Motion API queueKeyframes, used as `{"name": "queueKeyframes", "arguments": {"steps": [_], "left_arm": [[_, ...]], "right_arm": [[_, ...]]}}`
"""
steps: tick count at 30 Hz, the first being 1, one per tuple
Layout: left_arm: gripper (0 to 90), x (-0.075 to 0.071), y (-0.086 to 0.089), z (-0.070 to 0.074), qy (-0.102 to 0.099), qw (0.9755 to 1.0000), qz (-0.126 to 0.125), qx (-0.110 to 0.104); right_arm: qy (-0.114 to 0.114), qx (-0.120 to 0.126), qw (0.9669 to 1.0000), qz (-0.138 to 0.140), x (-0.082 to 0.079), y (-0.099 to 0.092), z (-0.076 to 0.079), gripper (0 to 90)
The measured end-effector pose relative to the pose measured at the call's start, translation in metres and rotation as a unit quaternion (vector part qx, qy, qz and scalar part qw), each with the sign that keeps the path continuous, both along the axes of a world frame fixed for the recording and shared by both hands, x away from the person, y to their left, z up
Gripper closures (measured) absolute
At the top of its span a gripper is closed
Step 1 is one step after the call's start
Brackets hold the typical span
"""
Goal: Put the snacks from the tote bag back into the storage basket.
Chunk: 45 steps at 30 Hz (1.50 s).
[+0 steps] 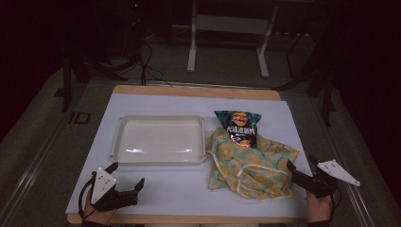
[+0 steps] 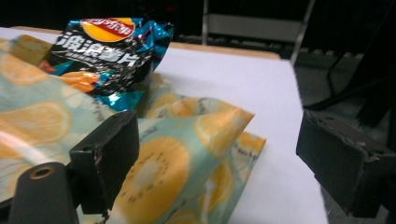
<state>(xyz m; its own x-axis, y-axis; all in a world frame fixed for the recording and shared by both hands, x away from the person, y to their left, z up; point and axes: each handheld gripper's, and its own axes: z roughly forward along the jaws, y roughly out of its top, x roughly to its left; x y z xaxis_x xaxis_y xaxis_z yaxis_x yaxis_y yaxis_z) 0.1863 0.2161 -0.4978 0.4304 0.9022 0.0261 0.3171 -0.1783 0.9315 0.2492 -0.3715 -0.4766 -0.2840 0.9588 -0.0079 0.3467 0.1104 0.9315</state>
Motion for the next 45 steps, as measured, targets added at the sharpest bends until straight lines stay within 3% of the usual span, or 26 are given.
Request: {"name": "queueKeyframes", "arguments": {"steps": [5, 9, 12, 14, 18, 23, 28, 34, 38, 45], "left_arm": [[0.2, 0.0, 0.0, 0.0, -0.003, 1.0, 0.003, -0.008], [0.2, 0.0, 0.0, 0.0, -0.003, 0.9999, 0.001, -0.013], [0.2, 0.001, -0.004, 0.0, -0.01, 0.9997, -0.017, -0.014], [0.2, 0.0, -0.006, 0.002, -0.022, 0.9986, -0.035, -0.033], [0.2, -0.003, -0.01, 0.005, -0.048, 0.9962, -0.059, -0.042], [0.2, -0.003, -0.015, 0.006, -0.042, 0.9966, -0.066, -0.024], [0.2, -0.002, -0.016, 0.007, -0.016, 0.9976, -0.065, -0.018], [0.2, -0.002, -0.017, 0.007, -0.013, 0.998, -0.061, -0.014], [0.2, -0.001, -0.017, 0.006, -0.011, 0.9981, -0.06, -0.015], [0.2, -0.001, -0.017, 0.006, -0.01, 0.9981, -0.06, -0.014]], "right_arm": [[0.013, 0.006, 0.9999, 0.007, -0.003, -0.002, 0.0, 10.6], [0.02, 0.004, 0.9998, -0.008, -0.005, -0.004, -0.002, 10.6], [0.029, 0.006, 0.9995, -0.008, -0.005, -0.008, -0.001, 10.5], [0.033, 0.005, 0.9994, -0.013, -0.004, -0.009, 0.002, 10.5], [0.025, 0.015, 0.9995, -0.01, -0.002, -0.012, 0.011, 10.5], [0.015, 0.002, 0.9999, -0.002, 0.002, -0.011, 0.024, 10.5], [0.003, 0.0, 1.0, 0.007, 0.007, -0.008, 0.04, 10.6], [0.0, -0.005, 0.9997, 0.022, 0.016, -0.005, 0.059, 10.5], [-0.003, 0.007, 0.9991, 0.042, 0.023, -0.001, 0.071, 10.5], [-0.007, -0.009, 0.9979, 0.064, 0.033, 0.009, 0.089, 10.6]]}}
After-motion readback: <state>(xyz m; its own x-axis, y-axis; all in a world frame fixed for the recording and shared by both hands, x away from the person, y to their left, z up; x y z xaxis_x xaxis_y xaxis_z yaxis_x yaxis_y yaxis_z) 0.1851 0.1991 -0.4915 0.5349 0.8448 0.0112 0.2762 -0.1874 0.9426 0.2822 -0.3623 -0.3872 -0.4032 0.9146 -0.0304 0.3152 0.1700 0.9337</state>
